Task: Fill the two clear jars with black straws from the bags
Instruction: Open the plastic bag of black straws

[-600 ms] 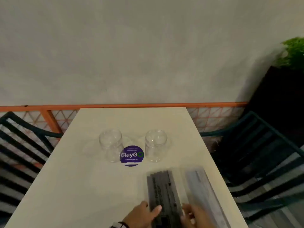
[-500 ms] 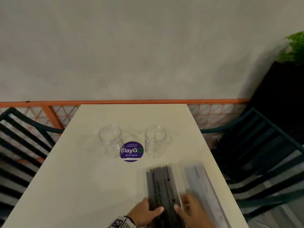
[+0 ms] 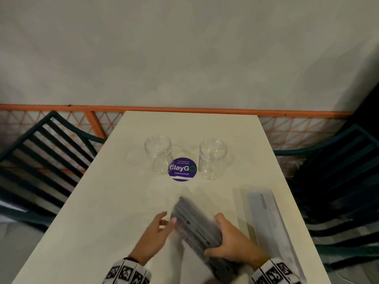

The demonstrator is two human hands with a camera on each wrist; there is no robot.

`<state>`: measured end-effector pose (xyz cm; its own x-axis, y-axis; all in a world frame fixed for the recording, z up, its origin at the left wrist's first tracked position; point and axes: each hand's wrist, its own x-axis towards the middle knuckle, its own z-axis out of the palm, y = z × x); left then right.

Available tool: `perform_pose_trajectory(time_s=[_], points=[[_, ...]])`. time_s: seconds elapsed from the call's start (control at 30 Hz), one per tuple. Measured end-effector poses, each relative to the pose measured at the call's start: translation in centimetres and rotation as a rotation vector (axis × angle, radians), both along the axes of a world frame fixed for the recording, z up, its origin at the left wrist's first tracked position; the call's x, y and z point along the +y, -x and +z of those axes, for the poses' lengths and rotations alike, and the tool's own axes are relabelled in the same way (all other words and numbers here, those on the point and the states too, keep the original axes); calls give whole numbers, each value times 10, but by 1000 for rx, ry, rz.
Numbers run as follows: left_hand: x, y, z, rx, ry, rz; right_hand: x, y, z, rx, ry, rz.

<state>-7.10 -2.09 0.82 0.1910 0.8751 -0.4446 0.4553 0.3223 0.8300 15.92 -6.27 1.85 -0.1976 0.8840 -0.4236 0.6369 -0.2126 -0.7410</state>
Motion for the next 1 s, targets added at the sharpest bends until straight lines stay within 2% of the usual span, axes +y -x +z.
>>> perform_pose_trajectory(time_s=[0.07,0.1,0.2,0.27,0.37,0.5,0.6,0.73,0.83,1.0], points=[[7,15,19,-95,-94,130,3,12,17,-139,-97,171],[10,21,27,-116,-131,140,6,19,24,-222,-167,244],[20,40,34,-119,-155,53,16,40,32,-378,-288,373],[28,52,34,-144,-199,85,23,52,31,-445,-248,377],[38,68,38,-195,-265,173,31,60,34,-374,-147,264],[56,88,46,-257,-345,217,38,52,48,-426,-239,183],[72,106,51,-282,-396,237,40,42,62,-229,-252,-16],[88,119,62,-269,-460,167,38,37,73,-40,-275,-246],[95,123,68,-137,-527,135,32,41,80,174,-339,-416],[100,121,92,63,-625,-20,27,43,82,260,-502,-653]])
